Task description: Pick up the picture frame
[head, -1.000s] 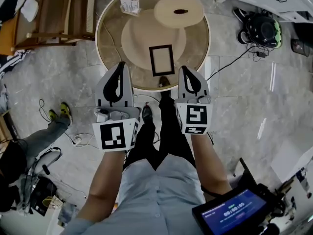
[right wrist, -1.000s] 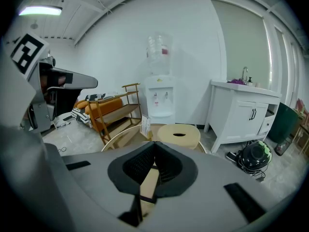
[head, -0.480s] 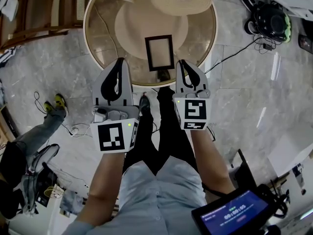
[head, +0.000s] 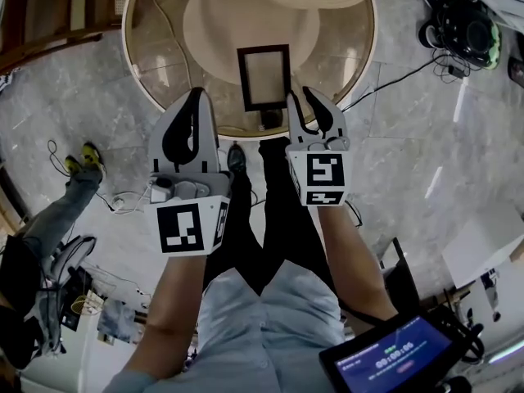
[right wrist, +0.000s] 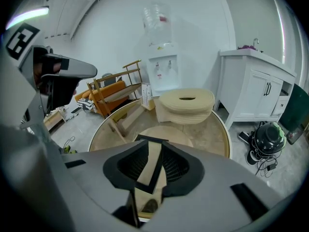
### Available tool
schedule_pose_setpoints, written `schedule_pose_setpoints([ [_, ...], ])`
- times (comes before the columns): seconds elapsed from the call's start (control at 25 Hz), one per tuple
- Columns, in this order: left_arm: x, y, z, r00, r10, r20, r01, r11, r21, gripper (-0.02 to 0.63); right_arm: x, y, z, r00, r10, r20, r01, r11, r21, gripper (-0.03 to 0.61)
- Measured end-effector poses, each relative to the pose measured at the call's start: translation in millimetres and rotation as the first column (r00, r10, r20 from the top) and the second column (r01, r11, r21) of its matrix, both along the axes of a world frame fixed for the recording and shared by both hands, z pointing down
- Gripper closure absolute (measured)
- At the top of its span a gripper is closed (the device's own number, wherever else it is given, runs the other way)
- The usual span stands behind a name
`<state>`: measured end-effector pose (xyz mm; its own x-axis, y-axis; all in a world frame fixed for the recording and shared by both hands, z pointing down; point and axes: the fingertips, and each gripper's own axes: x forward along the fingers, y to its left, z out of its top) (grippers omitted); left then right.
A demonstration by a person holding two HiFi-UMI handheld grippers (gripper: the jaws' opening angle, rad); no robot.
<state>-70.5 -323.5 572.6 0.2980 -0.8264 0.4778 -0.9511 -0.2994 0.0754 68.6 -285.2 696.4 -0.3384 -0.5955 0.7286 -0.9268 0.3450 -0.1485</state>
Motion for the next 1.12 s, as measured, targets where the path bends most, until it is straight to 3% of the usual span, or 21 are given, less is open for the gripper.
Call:
schedule_pose_setpoints([
  [0.76,4,3,62,1.000,-0.006,-0.008,0.005,0.996,-0.093,0.603,-7,24,74,1.000,0.013,0.005,-0.012,0.992,-0.125,0.466],
  [1.12,-13,16,85,1.000,-0.022,0.010,0.023,0.992,-0.124,0.603,-8,34,107,1.000,0.017,-0.014,-0.019,0.988,-0.153,0.460],
])
